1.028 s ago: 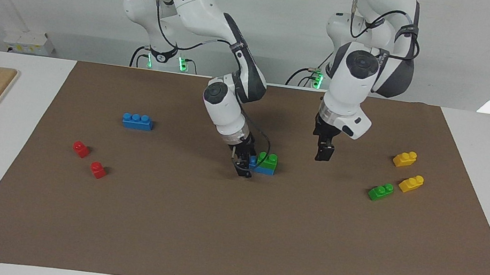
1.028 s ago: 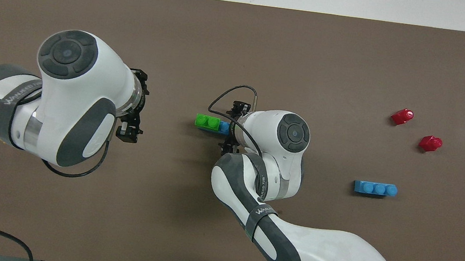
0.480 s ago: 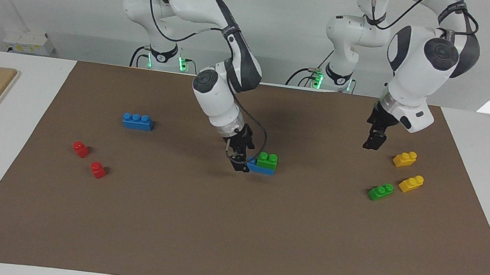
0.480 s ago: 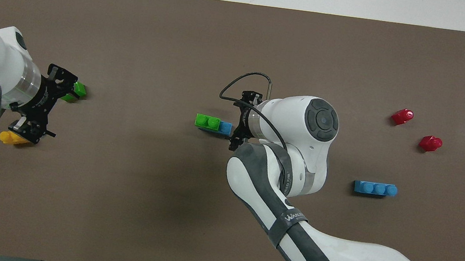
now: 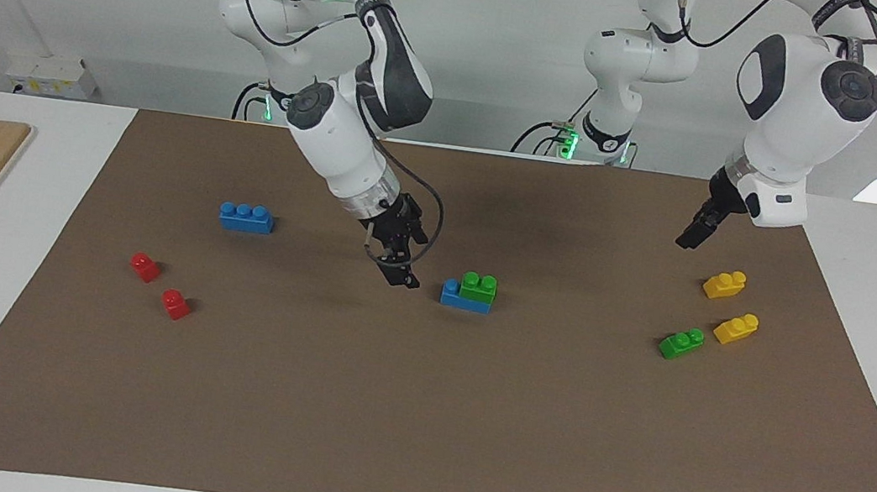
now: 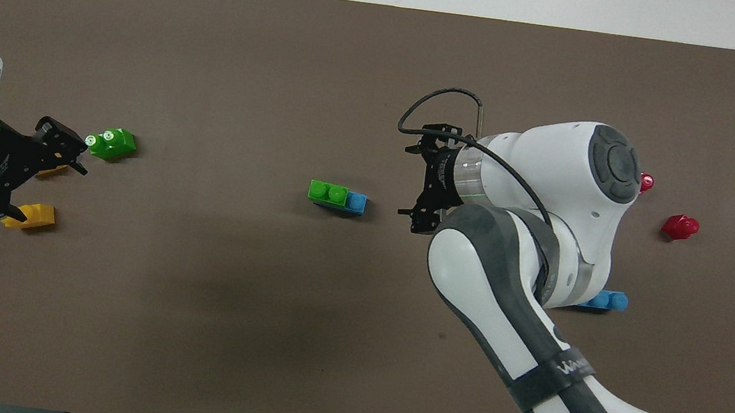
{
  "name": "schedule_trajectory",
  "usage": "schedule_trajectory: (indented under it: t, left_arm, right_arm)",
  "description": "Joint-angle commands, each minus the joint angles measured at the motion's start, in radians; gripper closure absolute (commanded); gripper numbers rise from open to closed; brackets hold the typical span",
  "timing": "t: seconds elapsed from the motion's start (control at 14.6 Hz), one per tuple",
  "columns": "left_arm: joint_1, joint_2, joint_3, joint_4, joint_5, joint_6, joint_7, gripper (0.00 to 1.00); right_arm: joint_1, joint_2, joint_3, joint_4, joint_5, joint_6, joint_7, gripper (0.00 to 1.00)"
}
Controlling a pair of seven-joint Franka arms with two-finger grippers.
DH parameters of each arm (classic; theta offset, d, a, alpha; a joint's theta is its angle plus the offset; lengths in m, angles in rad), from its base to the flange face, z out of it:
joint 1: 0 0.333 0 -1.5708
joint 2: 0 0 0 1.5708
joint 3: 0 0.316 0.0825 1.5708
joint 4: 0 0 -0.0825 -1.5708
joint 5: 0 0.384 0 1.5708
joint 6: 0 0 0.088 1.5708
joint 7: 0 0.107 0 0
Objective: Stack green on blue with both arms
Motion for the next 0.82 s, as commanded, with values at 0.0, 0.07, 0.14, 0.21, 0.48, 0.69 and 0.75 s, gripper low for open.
schedule_trajectory:
  t: [0.0, 0.07, 0.14, 0.21, 0.48, 0.69, 0.75]
  left_arm:
    - [0.061, -0.011, -0.005, 0.021, -0.001, -0.028, 0.184, 0.0]
    - [0.081, -0.009, -0.004, 0.024, -0.003, -0.04, 0.273, 0.0]
    - [0.088, -0.005, -0.004, 0.037, -0.001, -0.052, 0.347, 0.0]
    - [0.091, -0.003, 0.001, 0.043, 0.0, -0.054, 0.366, 0.0]
    - [0.088, 0.03, 0.001, 0.106, 0.014, -0.049, 0.378, 0.0]
    - [0.078, 0.024, -0.001, 0.08, 0.026, -0.006, 0.401, 0.0]
    - [0.082, 0.008, -0.001, 0.04, 0.025, 0.007, 0.397, 0.0]
  right_arm:
    - [-0.087, -0.079, 0.003, 0.005, -0.056, -0.116, -0.22, 0.0]
    - [-0.128, -0.096, 0.003, 0.024, -0.074, -0.172, -0.29, 0.0]
    - [-0.162, -0.11, 0.003, 0.044, -0.094, -0.231, -0.375, 0.0]
    - [-0.191, -0.127, 0.003, 0.061, -0.114, -0.281, -0.456, 0.0]
    - [-0.284, -0.202, 0.001, 0.083, -0.243, -0.41, -0.789, 0.0]
    - [-0.339, -0.219, 0.001, 0.159, -0.352, -0.53, -1.065, 0.0]
    - [-0.362, -0.219, 0.001, 0.179, -0.378, -0.562, -1.169, 0.0]
